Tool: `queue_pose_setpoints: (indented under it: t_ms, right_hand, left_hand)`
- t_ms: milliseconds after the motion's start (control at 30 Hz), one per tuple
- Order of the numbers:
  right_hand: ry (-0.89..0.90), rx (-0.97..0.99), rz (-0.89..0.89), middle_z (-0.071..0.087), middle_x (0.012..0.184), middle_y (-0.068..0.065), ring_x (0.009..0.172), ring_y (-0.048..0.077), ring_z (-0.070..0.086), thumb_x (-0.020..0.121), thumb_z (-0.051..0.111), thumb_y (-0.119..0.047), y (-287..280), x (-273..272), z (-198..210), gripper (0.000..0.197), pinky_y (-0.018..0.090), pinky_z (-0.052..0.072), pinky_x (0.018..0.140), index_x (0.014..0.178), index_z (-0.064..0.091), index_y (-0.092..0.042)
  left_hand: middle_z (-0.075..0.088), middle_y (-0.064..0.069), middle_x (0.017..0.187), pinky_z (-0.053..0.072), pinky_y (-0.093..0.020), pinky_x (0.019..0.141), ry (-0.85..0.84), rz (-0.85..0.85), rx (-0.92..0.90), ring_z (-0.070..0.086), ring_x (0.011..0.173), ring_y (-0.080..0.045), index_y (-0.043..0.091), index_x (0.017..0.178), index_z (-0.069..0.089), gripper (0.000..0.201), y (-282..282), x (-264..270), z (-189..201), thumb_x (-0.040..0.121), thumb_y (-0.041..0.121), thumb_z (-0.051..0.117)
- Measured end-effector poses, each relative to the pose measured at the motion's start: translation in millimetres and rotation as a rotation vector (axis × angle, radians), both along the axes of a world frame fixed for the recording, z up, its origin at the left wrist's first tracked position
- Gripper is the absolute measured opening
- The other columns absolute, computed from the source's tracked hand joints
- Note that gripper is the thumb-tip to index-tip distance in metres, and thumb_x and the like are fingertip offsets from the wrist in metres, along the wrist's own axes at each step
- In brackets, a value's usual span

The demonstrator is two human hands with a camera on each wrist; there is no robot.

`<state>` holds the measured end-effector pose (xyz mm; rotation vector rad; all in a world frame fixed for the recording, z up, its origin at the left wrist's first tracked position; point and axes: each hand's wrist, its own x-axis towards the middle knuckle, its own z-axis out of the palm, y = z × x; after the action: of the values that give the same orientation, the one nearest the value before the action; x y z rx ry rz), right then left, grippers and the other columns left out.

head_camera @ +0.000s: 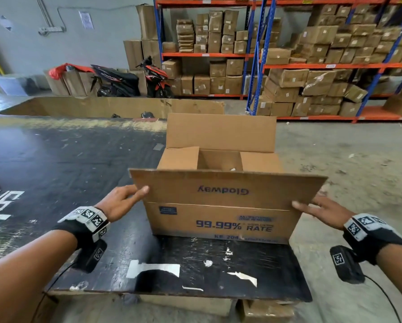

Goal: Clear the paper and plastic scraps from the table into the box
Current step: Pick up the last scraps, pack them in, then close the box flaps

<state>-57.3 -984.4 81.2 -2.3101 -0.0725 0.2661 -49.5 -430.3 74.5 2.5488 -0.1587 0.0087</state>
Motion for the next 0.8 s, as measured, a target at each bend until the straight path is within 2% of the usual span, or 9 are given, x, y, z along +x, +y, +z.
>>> queue_pose_setpoints:
  t_ms: [67, 133, 200, 267, 333, 433, 567, 700, 800]
  right_hand:
    - [-0.025, 0.095, -0.09, 0.068, 0.122, -0.01, 0.107, 0.008, 0.064, 0.044, 0.055, -0.1, 3.1, 7.6, -4.8, 0.093, 0.034, 0.045, 0.097, 0.109, 0.069, -0.035]
    - [-0.071, 0.08, -0.162, 0.07, 0.117, -0.006, 0.102, 0.014, 0.067, 0.048, 0.057, -0.098, 6.8, 16.7, -10.5, 0.095, 0.039, 0.051, 0.092, 0.112, 0.069, -0.029]
    - [-0.1, 0.039, -0.214, 0.065, 0.12, -0.005, 0.098, 0.017, 0.065, 0.052, 0.065, -0.09, 11.7, 23.5, -16.5, 0.09, 0.04, 0.053, 0.085, 0.119, 0.06, -0.03]
    - [-0.113, 0.006, -0.254, 0.059, 0.122, -0.003, 0.095, 0.018, 0.064, 0.051, 0.07, -0.084, 14.8, 28.8, -21.4, 0.098, 0.041, 0.054, 0.083, 0.13, 0.049, -0.029]
    - [-0.107, -0.036, -0.262, 0.057, 0.124, 0.0, 0.096, 0.021, 0.064, 0.053, 0.076, -0.076, 13.4, 36.9, -23.0, 0.109, 0.045, 0.055, 0.086, 0.144, 0.035, -0.032]
    - [-0.062, -0.151, -0.189, 0.054, 0.13, 0.001, 0.098, 0.02, 0.064, 0.06, 0.081, -0.067, 8.1, 50.5, -14.8, 0.114, 0.042, 0.055, 0.084, 0.153, 0.022, -0.037]
    - [-0.093, -0.466, 0.0, 0.036, 0.151, 0.004, 0.125, 0.025, 0.053, 0.064, 0.079, -0.069, 13.1, 84.3, 11.1, 0.111, 0.042, 0.047, 0.099, 0.153, 0.022, -0.037]
    - [-0.284, -0.578, 0.062, 0.037, 0.149, 0.002, 0.133, 0.024, 0.045, 0.078, 0.073, -0.059, 47.8, 147.1, 46.1, 0.086, 0.045, 0.043, 0.107, 0.149, 0.033, -0.032]
    - [-0.415, -0.615, 0.047, 0.037, 0.151, 0.002, 0.136, 0.026, 0.042, 0.08, 0.072, -0.057, 82.5, 208.4, 64.7, 0.081, 0.047, 0.041, 0.109, 0.147, 0.035, -0.029]
  left_hand:
    - [0.068, 0.005, 0.101, 0.046, -0.034, 0.087, -0.065, 0.075, -0.084, 0.065, 0.098, -0.018, 0.023, 0.112, 0.066, 0.085, -12.9, 8.6, 2.0, 0.08, 0.091, 0.027]
    - [0.067, -0.001, 0.114, 0.047, -0.039, 0.093, -0.153, 0.159, -0.089, 0.064, 0.109, -0.025, 0.026, 0.141, 0.046, 0.066, -28.8, 18.2, 0.0, 0.092, 0.071, 0.047]
    - [0.054, -0.01, 0.135, 0.045, -0.046, 0.102, -0.287, 0.233, -0.037, 0.053, 0.124, -0.028, 0.024, 0.157, 0.022, 0.085, -50.0, 25.7, -5.7, 0.09, 0.048, 0.068]
    - [0.032, -0.01, 0.154, 0.039, -0.05, 0.111, -0.388, 0.167, 0.145, 0.035, 0.141, -0.03, 0.026, 0.159, 0.017, 0.098, -70.6, 31.0, -12.0, 0.082, 0.048, 0.073]
    - [0.012, -0.004, 0.167, 0.024, -0.053, 0.121, -0.35, -0.004, 0.326, 0.013, 0.154, -0.028, 0.036, 0.159, 0.017, 0.09, -92.4, 38.3, -18.1, 0.085, 0.062, 0.061]
    - [-0.019, 0.008, 0.168, -0.004, -0.056, 0.124, -0.163, -0.192, 0.486, -0.019, 0.155, -0.024, 0.049, 0.157, -0.005, 0.072, -122.7, 48.2, -30.5, 0.095, 0.075, 0.022]
    - [-0.021, 0.015, 0.165, -0.007, -0.055, 0.124, -0.073, -0.188, 0.557, -0.019, 0.154, -0.02, 0.057, 0.151, -0.015, 0.066, -130.5, 51.4, -41.8, 0.091, 0.079, 0.0]
    - [-0.023, 0.017, 0.164, -0.008, -0.054, 0.124, -0.066, -0.164, 0.553, -0.023, 0.153, -0.019, 0.059, 0.149, -0.018, 0.066, -128.5, 45.0, -40.6, 0.088, 0.08, -0.004]
    - [-0.022, 0.02, 0.163, -0.006, -0.052, 0.125, -0.072, -0.145, 0.546, -0.023, 0.153, -0.017, 0.061, 0.149, -0.017, 0.065, -131.2, 42.3, -39.0, 0.089, 0.08, -0.001]
